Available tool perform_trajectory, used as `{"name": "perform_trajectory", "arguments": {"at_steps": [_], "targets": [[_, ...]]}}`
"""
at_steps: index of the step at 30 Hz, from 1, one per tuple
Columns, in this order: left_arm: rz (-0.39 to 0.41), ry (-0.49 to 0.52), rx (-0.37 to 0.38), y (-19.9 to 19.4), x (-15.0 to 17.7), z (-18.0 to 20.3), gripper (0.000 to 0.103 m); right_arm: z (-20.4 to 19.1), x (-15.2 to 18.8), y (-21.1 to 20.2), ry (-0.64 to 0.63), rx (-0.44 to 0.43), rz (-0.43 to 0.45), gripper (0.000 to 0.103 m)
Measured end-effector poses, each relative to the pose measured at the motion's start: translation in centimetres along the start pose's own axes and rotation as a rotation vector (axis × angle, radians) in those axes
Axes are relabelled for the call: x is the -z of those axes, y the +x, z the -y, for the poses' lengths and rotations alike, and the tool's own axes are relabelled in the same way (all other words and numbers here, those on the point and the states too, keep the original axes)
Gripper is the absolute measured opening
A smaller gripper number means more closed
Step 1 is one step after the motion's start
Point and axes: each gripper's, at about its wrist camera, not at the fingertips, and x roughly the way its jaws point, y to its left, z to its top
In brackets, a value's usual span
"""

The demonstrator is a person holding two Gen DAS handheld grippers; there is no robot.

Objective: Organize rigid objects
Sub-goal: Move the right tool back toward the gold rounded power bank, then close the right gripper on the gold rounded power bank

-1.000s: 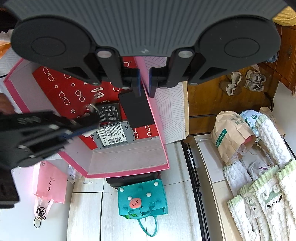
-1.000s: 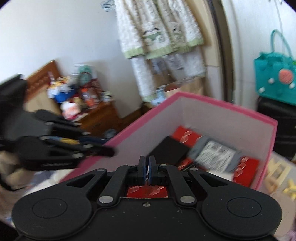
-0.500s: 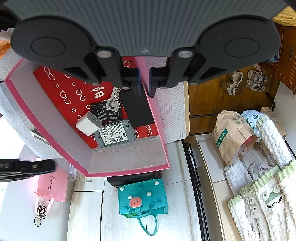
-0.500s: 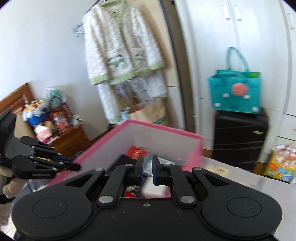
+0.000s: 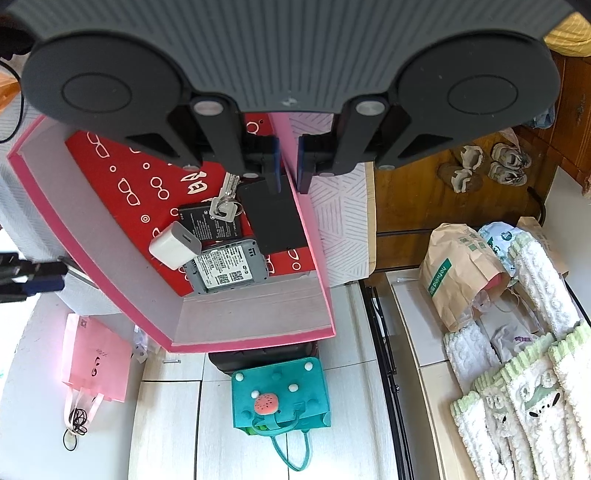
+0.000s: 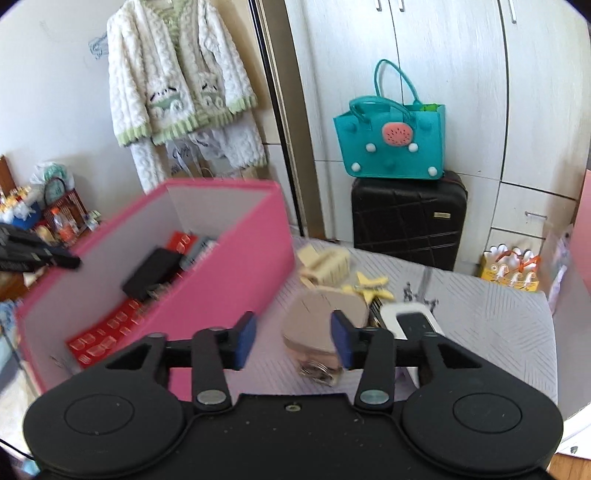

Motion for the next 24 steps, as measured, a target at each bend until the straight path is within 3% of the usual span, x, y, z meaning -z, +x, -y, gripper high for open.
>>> {"name": "perform_trajectory", "arguments": {"at_steps": [6,11,24], "targets": [[-0.008,0.004,-0.009,0.0,-0.1,0.2,0.008,0.8,2.3,3.2,-0.005,0.02,0.035,0.075],[-0.011,0.01,-0.013,0.0,0.0,0.1,0.008,0.9,2.7,5.8,-0.033,0.098,0.019,0.087],[-0.01,0.011,-0.013,0.0,0.0,0.1,0.008,0.4,2.5,9.2,-0.068,0.118,0.009,0.088]]}}
